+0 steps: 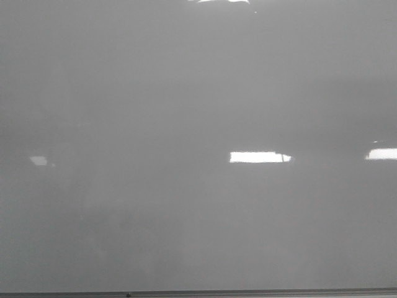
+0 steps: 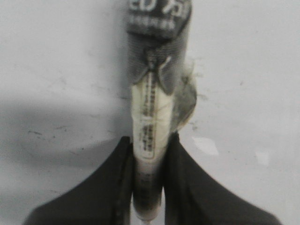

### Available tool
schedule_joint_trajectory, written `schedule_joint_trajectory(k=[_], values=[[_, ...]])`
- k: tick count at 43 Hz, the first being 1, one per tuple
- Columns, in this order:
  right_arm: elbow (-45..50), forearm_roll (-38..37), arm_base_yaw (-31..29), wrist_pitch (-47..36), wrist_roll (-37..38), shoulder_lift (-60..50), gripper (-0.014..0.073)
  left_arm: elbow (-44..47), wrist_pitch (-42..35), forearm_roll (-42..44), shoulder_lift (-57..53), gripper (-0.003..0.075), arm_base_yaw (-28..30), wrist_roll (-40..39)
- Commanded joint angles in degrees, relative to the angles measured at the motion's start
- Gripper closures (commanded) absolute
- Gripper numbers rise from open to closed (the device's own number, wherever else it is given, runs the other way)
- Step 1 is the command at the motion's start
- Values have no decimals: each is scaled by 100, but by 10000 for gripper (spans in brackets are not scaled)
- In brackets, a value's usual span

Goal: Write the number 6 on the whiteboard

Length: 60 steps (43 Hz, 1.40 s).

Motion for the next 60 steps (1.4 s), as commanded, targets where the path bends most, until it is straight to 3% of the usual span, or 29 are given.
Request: schedule_joint_trajectory(k=[1, 10, 16, 21, 27, 41, 49, 60], values=[[-207, 8, -4, -430, -10, 89, 12, -192, 101, 189, -420, 725, -14, -16], [-225, 8, -4, -257, -10, 123, 12, -946, 2934, 978, -1148, 729, -435, 77], [-434, 35, 23, 271, -88, 431, 12, -1600, 4610, 978, -1187, 730, -1196, 1396], [-764, 180, 277, 672, -435, 988, 12, -1910, 5270, 978, -1186, 729, -2136, 2357], [-1208, 590, 1043, 1214, -1359, 1876, 12, -2082, 5446, 1119, -1186, 730, -3305, 3337], [-2337, 935, 3256, 1512, -2659, 3745, 12, -2287, 4963, 1629, -1186, 730, -5309, 3451], [-2988, 927, 4311, 1255, -2851, 4570, 12, -2287, 4558, 1629, -1186, 730, -5746, 3451], [-3343, 927, 4554, 985, -2884, 4999, 12, -2287, 4489, 1591, -1186, 730, -5779, 3451]])
